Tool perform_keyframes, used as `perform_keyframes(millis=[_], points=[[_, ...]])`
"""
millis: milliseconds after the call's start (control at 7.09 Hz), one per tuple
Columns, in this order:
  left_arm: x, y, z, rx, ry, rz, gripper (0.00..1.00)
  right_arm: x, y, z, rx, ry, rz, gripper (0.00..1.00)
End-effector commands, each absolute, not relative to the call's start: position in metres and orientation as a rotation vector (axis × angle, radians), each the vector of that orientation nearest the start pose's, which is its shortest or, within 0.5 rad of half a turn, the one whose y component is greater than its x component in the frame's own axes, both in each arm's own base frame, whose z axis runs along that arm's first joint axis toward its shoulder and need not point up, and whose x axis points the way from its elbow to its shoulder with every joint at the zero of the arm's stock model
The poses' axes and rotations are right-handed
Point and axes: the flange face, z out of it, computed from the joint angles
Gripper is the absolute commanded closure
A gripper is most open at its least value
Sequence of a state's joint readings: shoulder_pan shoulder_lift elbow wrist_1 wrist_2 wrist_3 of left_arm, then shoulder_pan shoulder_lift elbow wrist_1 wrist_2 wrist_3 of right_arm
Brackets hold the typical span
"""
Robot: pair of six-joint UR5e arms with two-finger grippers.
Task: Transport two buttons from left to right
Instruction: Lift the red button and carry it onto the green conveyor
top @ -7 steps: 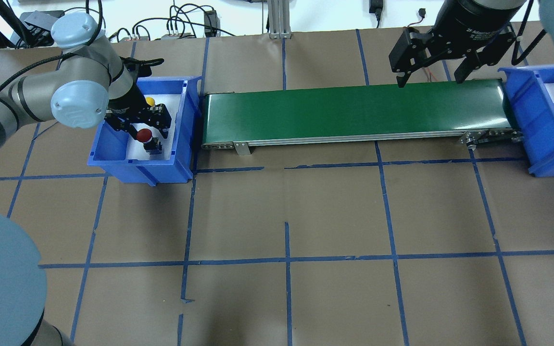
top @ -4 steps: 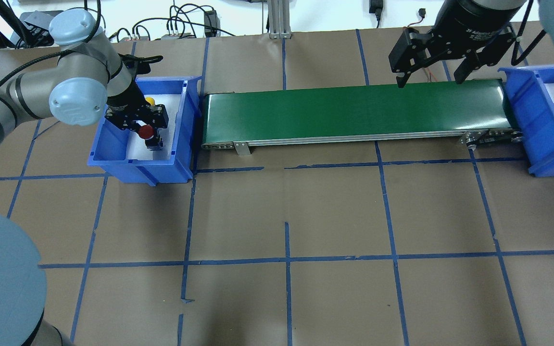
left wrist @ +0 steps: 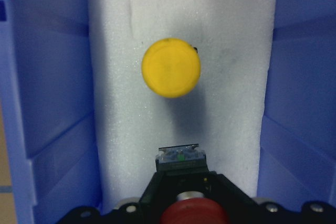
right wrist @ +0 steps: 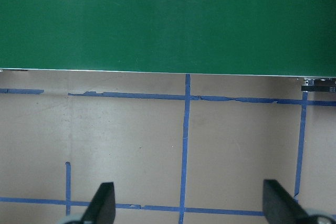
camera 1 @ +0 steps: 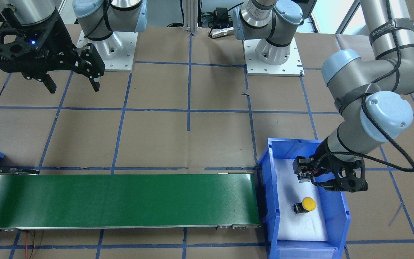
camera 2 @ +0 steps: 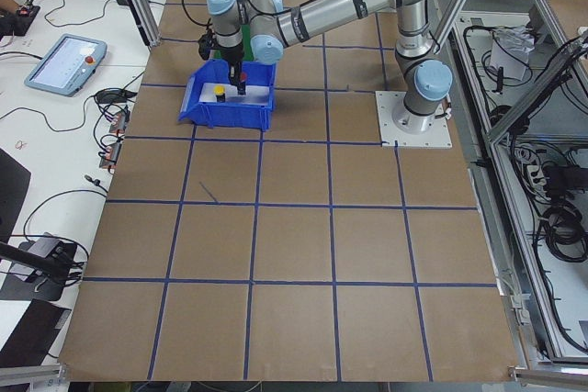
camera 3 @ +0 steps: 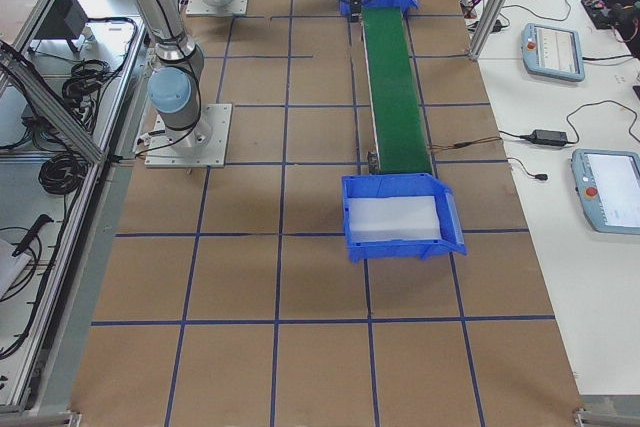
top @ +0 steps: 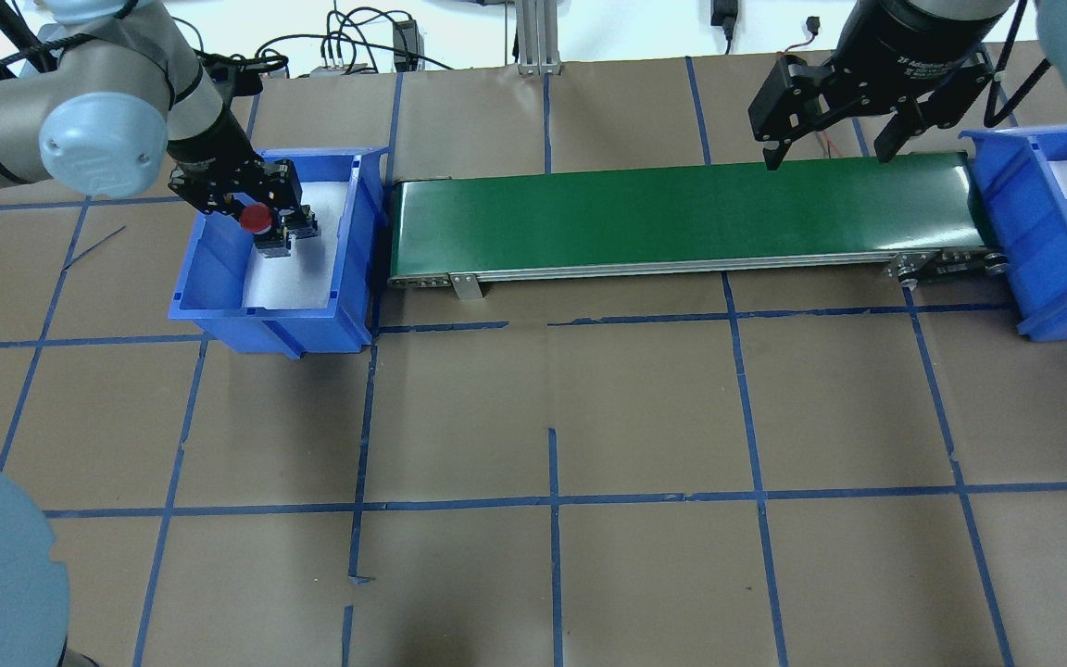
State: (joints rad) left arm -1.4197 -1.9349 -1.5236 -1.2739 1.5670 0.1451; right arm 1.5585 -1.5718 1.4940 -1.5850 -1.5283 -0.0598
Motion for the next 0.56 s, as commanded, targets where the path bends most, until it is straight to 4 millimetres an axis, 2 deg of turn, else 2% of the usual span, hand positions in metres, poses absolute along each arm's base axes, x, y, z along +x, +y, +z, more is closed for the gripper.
perform_keyframes(millis=[0,141,282,423], points=[[-0.057,-0.641,0.384,-0.082,3.222,-0.051,0.80,0.131,-0.500,0.528,-0.079,3.098,-0.145,0.00],[-0.092,-0.638,0.388,-0.058,3.228,-0.048,0.80,0.131,-0.501,0.527,-0.079,3.099,-0.143,0.00],[-0.142,-0.635,0.395,0.056,3.205,-0.089,0.80,0.131,-0.501,0.527,-0.079,3.098,-0.143,0.00],[-0.155,-0.636,0.394,0.077,3.207,-0.091,0.79,0.131,-0.501,0.527,-0.079,3.098,-0.143,0.00]])
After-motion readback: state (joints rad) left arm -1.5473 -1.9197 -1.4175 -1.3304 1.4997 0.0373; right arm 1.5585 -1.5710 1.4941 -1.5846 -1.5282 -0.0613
